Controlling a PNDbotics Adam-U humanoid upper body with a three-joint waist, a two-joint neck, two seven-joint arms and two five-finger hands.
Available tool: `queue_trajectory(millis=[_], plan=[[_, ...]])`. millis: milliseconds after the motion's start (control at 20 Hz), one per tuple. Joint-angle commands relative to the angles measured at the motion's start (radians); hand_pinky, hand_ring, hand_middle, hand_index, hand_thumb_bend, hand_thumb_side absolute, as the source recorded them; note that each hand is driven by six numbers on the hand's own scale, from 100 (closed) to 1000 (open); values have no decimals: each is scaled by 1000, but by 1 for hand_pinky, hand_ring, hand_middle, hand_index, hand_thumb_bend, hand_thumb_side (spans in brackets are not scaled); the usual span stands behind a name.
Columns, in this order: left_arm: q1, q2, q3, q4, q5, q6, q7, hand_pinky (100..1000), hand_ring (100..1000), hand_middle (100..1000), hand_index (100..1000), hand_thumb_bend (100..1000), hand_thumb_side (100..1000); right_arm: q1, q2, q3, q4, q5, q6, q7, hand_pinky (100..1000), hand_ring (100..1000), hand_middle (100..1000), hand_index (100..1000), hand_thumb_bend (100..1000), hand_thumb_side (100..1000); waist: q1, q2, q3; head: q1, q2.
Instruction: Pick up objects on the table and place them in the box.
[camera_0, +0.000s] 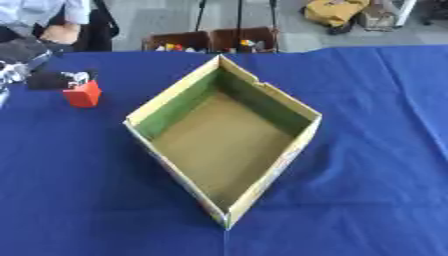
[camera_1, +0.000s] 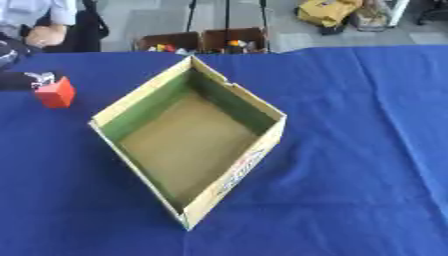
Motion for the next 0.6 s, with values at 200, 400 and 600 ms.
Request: queue_trajectory(millis=[200, 400, 600], plan=[[-31, 2, 25, 56, -12, 39, 57, 626, 840, 864, 1000, 451, 1000, -13, -22, 0, -18, -6, 3, 3, 764, 738, 737, 815, 100, 763, -2, -23, -7, 16, -25], [-39, -6, 45, 90, -9, 61, 93, 575, 811, 847, 1000, 456, 1000, -17, -22, 1, -18, -8, 5, 2, 764, 737, 735, 813, 100, 759, -2, -13, -11, 25, -33], [-43, -11, 57, 116, -9, 79, 122, 557, 800, 838, 1000, 446, 1000, -22, -21, 2, -18, -10, 6, 4, 765, 737, 733, 812, 100, 756, -3, -2, -16, 38, -43]])
